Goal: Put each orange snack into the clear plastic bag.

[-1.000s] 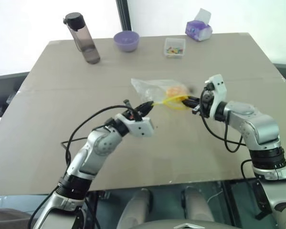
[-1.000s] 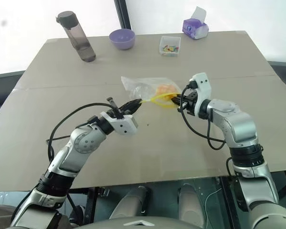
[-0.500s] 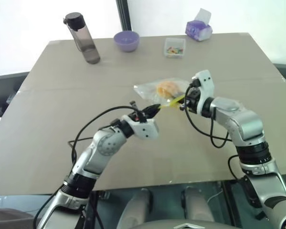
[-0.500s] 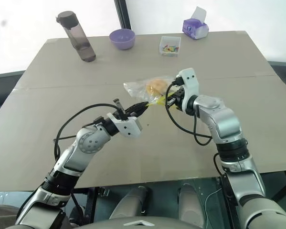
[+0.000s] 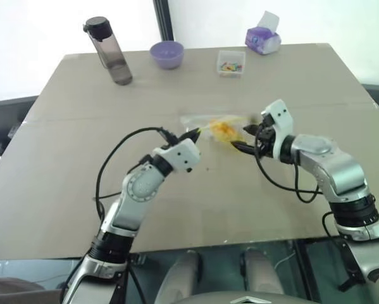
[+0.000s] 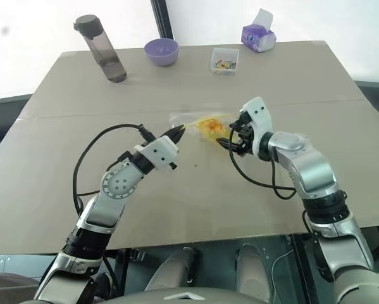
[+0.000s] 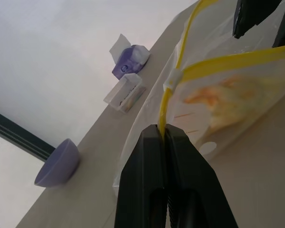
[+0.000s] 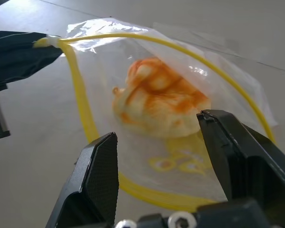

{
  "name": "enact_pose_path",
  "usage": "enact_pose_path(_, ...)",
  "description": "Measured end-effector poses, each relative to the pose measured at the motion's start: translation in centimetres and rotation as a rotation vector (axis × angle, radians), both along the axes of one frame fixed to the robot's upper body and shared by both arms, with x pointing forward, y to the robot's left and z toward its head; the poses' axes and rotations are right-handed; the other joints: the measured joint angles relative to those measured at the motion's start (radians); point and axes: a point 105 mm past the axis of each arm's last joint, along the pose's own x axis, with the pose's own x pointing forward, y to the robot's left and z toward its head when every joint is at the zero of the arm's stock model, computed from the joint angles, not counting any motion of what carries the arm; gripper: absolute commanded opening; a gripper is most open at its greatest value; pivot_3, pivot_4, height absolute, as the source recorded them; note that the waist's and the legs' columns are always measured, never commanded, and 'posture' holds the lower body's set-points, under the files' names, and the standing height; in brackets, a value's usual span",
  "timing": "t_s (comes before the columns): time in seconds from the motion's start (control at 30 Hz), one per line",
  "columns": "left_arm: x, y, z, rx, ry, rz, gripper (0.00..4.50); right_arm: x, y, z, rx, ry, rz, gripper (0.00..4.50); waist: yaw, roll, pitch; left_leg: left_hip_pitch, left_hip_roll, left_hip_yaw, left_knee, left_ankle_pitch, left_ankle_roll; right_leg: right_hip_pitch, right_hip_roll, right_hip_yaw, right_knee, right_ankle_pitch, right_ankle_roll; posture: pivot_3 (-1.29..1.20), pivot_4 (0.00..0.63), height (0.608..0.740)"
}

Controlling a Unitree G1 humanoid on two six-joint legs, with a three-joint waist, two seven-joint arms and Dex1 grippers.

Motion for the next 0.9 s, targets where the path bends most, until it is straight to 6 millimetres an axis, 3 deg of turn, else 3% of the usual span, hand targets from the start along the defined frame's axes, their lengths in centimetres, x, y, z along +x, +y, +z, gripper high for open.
enact_pose_path(0.17,-0.1,0.2,-0.4,0.004,0.012,0.006,0.00,-1.0,-1.3,1.3,0.005,-0.037,0.022,3.04,0.004,0.000,0.000,0.000,0.000,0.000,0.000,-0.002,0.003,0.000,0.000,0.000,0.000,0.000,0.000,0.00,0.150,0.740)
enact_pose_path(0.3,-0.1,0.2,-0.4,0.004,0.013,0.006,0.00,-1.2,-2.9,1.3,-0.059,-0.057,0.009,3.04,0.005,0.000,0.000,0.000,0.000,0.000,0.000,-0.002,0.003,0.000,0.000,0.000,-0.001,0.000,0.000,0.00,0.150,0.740)
enact_pose_path(0.4,-0.1,0.2,-0.4,0.002,0.014,0.006,0.00,-0.8,-5.2,1.5,-0.235,-0.141,-0.038,3.04,0.007,0.000,0.000,0.000,0.000,0.001,0.000,-0.002,0.003,0.000,-0.001,0.000,-0.001,0.000,0.000,0.00,0.150,0.740)
enact_pose_path(0.5,-0.1,0.2,-0.4,0.001,0.016,0.006,0.00,0.1,-6.8,0.3,-0.402,-0.196,-0.073,3.04,0.004,0.000,0.000,0.000,0.000,0.001,0.000,-0.002,0.003,0.001,0.000,0.000,-0.001,0.000,0.000,0.00,0.150,0.740)
enact_pose_path(0.7,0.0,0.2,-0.3,0.001,0.011,0.004,0.00,0.9,-6.3,-2.1,-0.454,-0.190,-0.056,3.04,0.005,0.000,0.000,0.000,0.000,0.001,0.000,0.000,0.000,0.001,-0.001,0.000,-0.001,0.000,0.000,0.00,0.150,0.740)
enact_pose_path(0.87,0.0,0.2,-0.3,0.002,0.011,0.004,0.00,1.4,-5.7,-2.4,-0.439,-0.201,-0.058,3.04,0.005,0.000,0.000,0.000,0.000,0.001,0.000,0.000,0.000,0.001,0.000,0.000,-0.002,0.000,0.000,0.00,0.150,0.740)
enact_pose_path(0.9,0.0,0.2,-0.3,0.003,0.011,0.004,0.00,1.5,-5.5,-2.3,-0.432,-0.204,-0.056,2.81,0.005,0.000,0.000,0.000,0.000,0.001,0.000,0.000,0.000,0.001,0.000,0.000,-0.002,0.000,0.000,0.00,0.150,0.740)
